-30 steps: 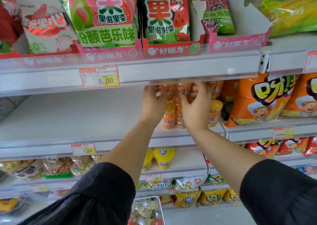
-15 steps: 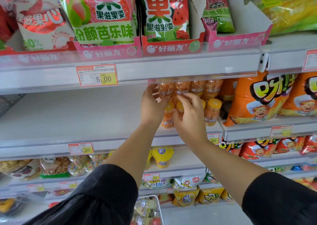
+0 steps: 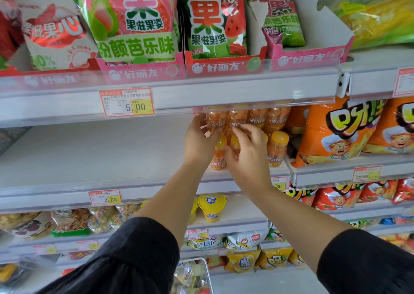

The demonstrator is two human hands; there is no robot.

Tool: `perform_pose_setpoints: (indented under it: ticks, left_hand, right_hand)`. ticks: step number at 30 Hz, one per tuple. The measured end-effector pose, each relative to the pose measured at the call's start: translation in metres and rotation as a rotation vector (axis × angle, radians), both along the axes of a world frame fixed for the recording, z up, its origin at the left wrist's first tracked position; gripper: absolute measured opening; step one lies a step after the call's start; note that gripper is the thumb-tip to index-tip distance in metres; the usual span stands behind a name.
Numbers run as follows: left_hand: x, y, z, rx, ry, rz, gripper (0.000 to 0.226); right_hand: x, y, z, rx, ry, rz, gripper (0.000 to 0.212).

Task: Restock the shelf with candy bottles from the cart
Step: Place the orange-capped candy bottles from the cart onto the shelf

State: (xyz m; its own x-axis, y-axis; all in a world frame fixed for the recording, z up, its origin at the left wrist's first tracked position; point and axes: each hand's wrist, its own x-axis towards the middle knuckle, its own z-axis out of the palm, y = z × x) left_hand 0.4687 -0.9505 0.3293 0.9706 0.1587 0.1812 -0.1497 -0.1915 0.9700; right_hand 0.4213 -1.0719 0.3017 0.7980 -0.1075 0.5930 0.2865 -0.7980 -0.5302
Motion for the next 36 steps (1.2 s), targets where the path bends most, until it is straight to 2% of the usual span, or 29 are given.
perform_pose_setpoints:
  ticks: [12,17,21,25,31,36]
  left_hand:
    - [-0.003,0.003,-0.002,-0.009,0.009,-0.014,0.045]
    - [-0.018,0.009,-0.001,0.035,0.016,0.043,0.051]
    - [-0.065,0.031,-0.006,0.023,-0.065,0.06,0.035]
    - [-0.124,0.091,-0.031,0.131,0.021,0.056,0.022]
    - [-0.203,0.207,-0.11,0.175,0.31,0.247,0.021]
    - [-0.262,0.279,-0.194,0.173,0.499,0.395,0.023]
  right_hand:
    - [-0.004,-0.002,0.002,-0.017,-0.02,-0.008,0.047]
    - [-0.016,0.002,0.004,-0.074,-0.107,-0.009,0.04]
    - [-0.036,0.015,-0.004,-0.015,-0.137,0.232,0.023]
    - [-0.064,0.044,-0.034,0.04,0.049,0.433,0.021]
    - [-0.093,0.11,-0.113,0.011,0.482,0.603,0.019]
    - [-0.104,0.168,-0.185,-0.165,0.833,0.677,0.02]
